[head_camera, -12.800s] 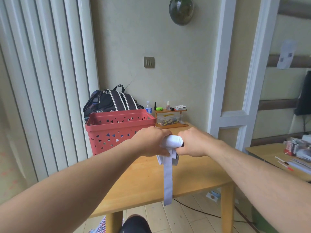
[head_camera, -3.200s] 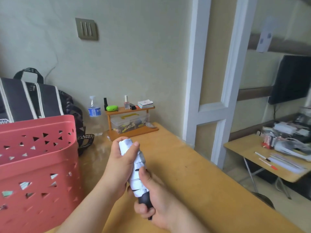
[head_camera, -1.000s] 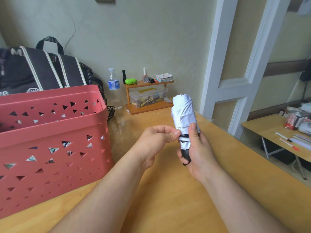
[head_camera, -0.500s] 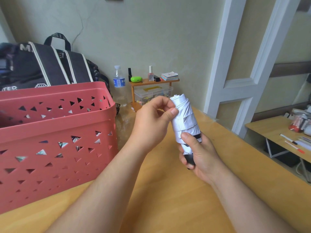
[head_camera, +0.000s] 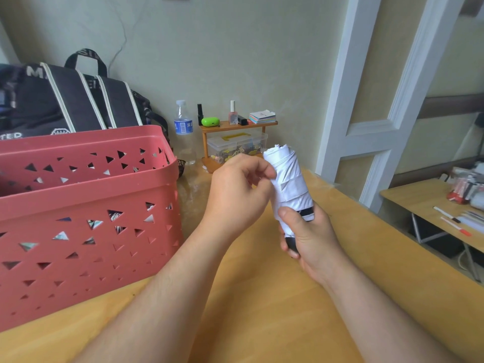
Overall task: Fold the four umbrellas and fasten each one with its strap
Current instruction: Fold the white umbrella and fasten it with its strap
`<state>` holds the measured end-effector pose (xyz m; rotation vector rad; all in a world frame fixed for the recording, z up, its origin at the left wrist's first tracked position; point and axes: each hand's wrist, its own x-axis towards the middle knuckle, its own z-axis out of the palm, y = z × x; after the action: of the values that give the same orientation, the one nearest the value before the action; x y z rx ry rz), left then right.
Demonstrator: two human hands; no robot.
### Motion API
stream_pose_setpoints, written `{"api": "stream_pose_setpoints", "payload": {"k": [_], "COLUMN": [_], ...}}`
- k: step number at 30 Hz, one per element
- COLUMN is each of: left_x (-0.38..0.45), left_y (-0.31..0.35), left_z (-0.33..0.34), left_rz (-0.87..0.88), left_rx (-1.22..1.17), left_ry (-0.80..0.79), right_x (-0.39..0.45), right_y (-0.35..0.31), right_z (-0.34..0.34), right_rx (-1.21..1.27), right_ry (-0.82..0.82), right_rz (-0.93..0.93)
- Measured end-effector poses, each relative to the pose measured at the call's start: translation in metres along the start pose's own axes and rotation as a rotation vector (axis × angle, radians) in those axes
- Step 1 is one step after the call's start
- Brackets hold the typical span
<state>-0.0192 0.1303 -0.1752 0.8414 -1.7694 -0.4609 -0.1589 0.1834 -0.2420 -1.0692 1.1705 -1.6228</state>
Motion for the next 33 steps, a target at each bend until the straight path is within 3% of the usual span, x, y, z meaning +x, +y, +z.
{"api": "stream_pose_setpoints", "payload": {"k": [4, 9, 14, 22, 33], "left_x": [0.001, 0.003, 0.003, 0.004, 0.008], "left_y": [0.008, 0.004, -0.003, -0.008, -0.016], "left_z": [-0.001, 0.003, 0.005, 0.002, -0.001], "left_rz": [-0.216, -0.318, -0.269, -0.204, -0.203], "left_rx": [-0.081, -0.178, -0.247, -0.118, -0.173], "left_ry": [-0.086, -0.121, -0.179, -0.195, -0.186], "right_x": [0.0, 0.002, 0.003, 0.002, 0.0], "right_y": [0.0, 0.003, 0.006, 0.005, 0.0], "right_z": [0.002, -0.001, -0.003, -0.004, -0.004], "right_rx": [-0.046, -0.137, -0.242, -0.35, -0.275], "right_ry": [0.068, 0.133, 0.188, 0.196, 0.111], "right_rz": [-0.004, -0.085, -0.152, -0.175, -0.107]}}
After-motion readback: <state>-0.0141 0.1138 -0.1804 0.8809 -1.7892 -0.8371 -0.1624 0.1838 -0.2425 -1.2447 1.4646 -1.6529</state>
